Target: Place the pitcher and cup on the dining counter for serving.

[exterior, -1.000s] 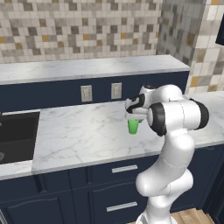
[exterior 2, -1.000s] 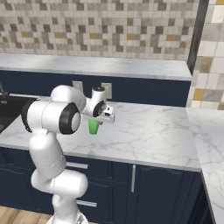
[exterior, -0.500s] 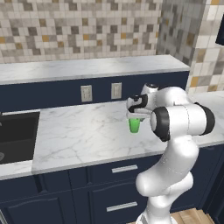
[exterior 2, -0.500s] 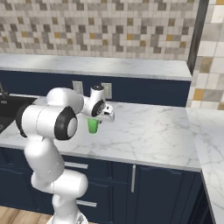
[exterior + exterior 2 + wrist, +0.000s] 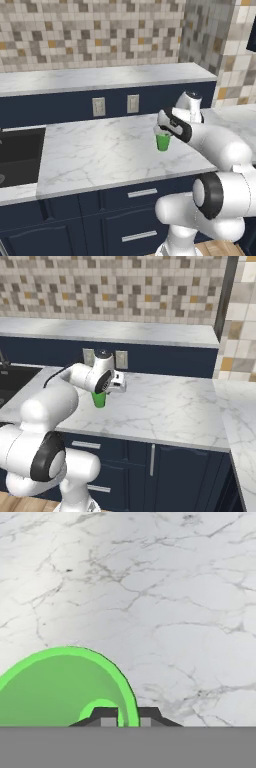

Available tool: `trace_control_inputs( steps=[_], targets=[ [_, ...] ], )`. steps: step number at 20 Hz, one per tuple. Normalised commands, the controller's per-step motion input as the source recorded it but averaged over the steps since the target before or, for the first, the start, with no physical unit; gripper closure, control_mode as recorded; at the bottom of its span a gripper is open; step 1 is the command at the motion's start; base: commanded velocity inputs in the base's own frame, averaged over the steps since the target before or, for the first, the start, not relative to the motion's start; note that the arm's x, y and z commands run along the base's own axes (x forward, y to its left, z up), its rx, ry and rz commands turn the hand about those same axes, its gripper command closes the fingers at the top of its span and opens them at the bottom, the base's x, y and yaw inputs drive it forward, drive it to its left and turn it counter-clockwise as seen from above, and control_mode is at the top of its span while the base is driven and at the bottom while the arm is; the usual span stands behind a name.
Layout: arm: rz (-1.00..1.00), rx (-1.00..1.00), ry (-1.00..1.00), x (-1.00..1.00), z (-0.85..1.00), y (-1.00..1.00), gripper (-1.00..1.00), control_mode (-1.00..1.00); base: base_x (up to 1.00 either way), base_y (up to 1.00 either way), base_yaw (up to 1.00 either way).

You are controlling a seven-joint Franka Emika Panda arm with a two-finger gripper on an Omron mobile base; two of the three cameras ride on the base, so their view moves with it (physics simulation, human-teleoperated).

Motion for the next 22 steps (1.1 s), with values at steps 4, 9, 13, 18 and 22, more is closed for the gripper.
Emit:
trace_control_inputs(
  steps=[4,9,13,18,22],
  targets=[
    [0.07,-0.01,-0.15,-0.99,0.69,0.0,1.0,-1.0,0.0,0.0,0.0],
    [0.01,0.0,-0.04,-0.68,0.97,0.0,1.0,-1.0,0.0,0.0,0.0],
    [0.0,0.0,-0.01,-0.41,1.0,0.0,1.0,-1.0,0.0,0.0,0.0],
    [0.0,0.0,-0.07,-0.47,0.75,0.0,1.0,-1.0,0.0,0.0,0.0],
    [0.0,0.0,0.0,0.0,0.0,0.0,1.0,1.0,-0.89,0.05,0.06]
  ],
)
